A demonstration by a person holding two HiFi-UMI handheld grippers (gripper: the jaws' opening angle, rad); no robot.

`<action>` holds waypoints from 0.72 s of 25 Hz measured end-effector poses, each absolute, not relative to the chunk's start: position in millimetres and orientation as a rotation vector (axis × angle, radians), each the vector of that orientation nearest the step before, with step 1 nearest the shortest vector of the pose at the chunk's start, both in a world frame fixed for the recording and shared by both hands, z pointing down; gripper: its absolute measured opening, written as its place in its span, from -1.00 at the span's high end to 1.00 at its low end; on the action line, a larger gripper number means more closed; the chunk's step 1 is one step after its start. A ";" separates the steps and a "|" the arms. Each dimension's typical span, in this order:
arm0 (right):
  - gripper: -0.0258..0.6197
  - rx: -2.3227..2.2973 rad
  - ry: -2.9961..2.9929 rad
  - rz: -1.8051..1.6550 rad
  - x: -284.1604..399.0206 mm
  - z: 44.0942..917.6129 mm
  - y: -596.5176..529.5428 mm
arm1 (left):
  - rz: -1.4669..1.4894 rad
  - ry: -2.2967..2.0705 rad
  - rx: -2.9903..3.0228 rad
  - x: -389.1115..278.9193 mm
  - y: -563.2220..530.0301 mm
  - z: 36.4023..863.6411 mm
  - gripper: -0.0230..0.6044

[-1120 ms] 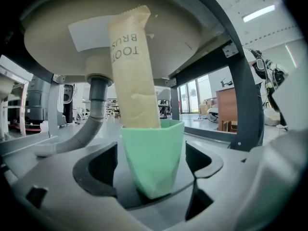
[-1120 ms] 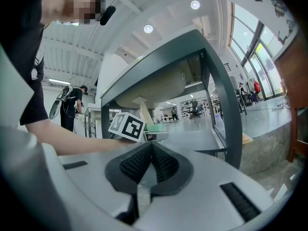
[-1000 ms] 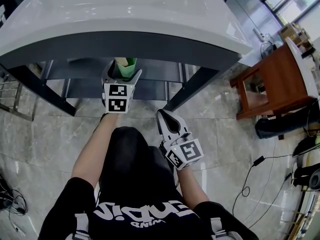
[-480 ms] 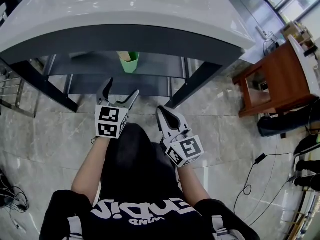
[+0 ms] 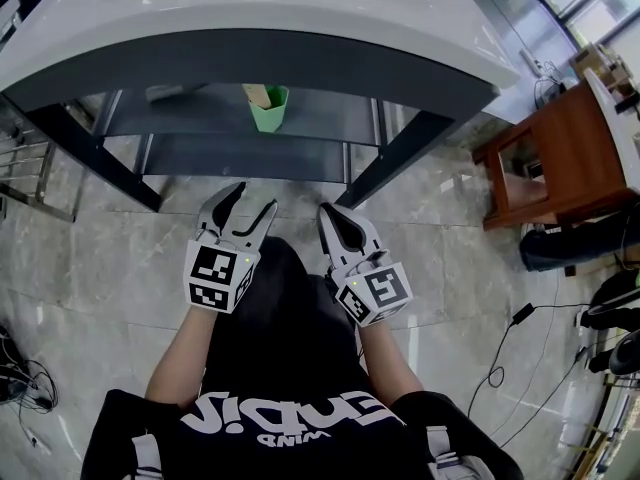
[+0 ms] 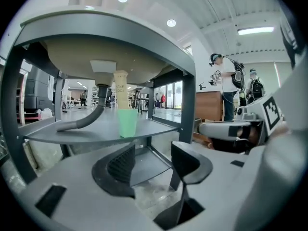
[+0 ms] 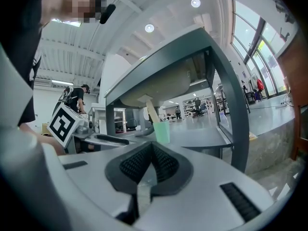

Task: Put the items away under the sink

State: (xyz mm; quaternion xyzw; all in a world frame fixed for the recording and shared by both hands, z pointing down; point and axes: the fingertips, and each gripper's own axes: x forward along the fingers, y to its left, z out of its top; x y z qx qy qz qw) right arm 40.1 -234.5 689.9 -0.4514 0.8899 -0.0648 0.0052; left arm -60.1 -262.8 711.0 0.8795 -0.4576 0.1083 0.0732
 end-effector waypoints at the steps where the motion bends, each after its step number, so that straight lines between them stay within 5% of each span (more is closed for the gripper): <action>1: 0.86 -1.412 2.787 -0.204 39.7 690.7 -233.2 | 0.310 -1.378 2.642 -61.8 -257.9 709.3 0.18; 8: 0.86 -1.402 2.800 -0.193 30.9 689.3 -218.0 | 0.255 -1.389 2.624 -70.8 -222.7 711.9 0.80; 18: 0.86 -1.392 2.841 -0.316 22.6 651.2 -209.7 | 0.278 -1.316 2.669 -67.3 -207.5 658.2 0.86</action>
